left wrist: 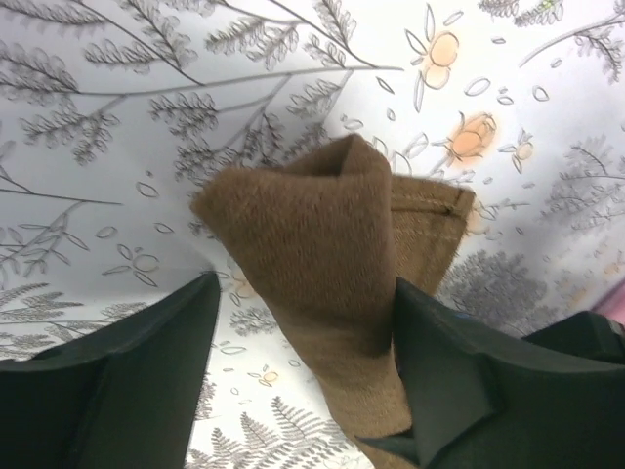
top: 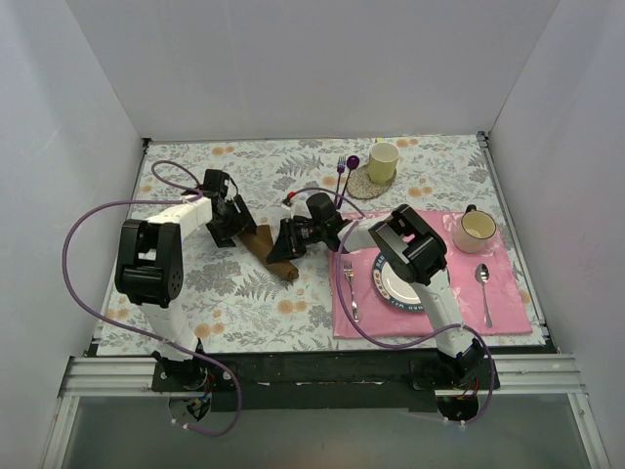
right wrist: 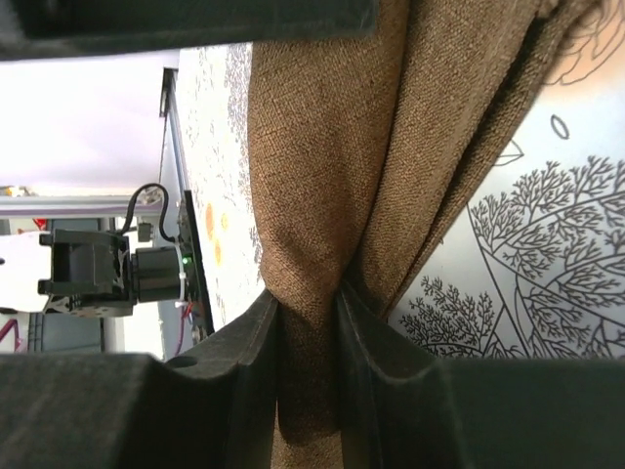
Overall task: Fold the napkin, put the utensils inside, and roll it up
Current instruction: Roll the napkin with the utensil
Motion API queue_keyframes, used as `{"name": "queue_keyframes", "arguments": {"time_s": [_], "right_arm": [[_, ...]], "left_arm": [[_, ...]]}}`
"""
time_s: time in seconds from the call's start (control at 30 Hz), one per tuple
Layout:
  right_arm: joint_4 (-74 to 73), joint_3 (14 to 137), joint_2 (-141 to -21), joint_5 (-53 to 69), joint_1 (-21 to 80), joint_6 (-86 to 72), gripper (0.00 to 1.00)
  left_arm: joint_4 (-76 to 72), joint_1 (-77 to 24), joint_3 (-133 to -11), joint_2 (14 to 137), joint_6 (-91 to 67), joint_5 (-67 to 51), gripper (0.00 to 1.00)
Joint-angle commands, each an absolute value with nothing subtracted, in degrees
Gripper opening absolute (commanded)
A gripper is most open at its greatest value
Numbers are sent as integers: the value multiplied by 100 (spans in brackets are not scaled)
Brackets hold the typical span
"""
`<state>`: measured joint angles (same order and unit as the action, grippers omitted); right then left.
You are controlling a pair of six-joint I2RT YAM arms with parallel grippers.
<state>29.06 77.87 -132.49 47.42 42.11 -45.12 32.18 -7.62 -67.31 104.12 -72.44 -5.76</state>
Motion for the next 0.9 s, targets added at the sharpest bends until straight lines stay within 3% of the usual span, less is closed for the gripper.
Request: {"name": "queue_keyframes", "arguments": {"time_s": [0.0, 0.03, 0.07, 0.17, 0.27, 0.47, 0.7, 0.87], "right_arm": [[2489, 7717, -13272, 4861, 4201, -4387, 34], [2357, 7760, -13254, 4826, 4192, -4220, 35], [2103, 7778, -13228, 4808, 4184, -3949, 38], [1453, 8023, -13105, 4527, 4201, -3073, 46], [582, 8322, -12859, 4044, 4280, -2376, 57], [-624, 8710, -12279, 2305, 4728, -810, 72], [-729, 8753, -12014, -671, 5729, 447, 77], [-756, 9052, -12094, -1397, 6222, 650, 78]], "left_arm": [[3234, -730, -6785, 10608, -7075, 228, 62], [3234, -729, -6803, 10634, -7066, 237, 58], [3243, -729, -6811, 10652, -7066, 237, 47], [3278, -729, -6864, 10705, -7075, 124, 33], [3278, -729, -6891, 10705, -7075, 71, 27], [3392, -729, -6996, 10705, -7005, 9, 22], [3577, -729, -7136, 10836, -6943, -378, 22], [3665, -729, -7181, 10995, -6943, -510, 20]]}}
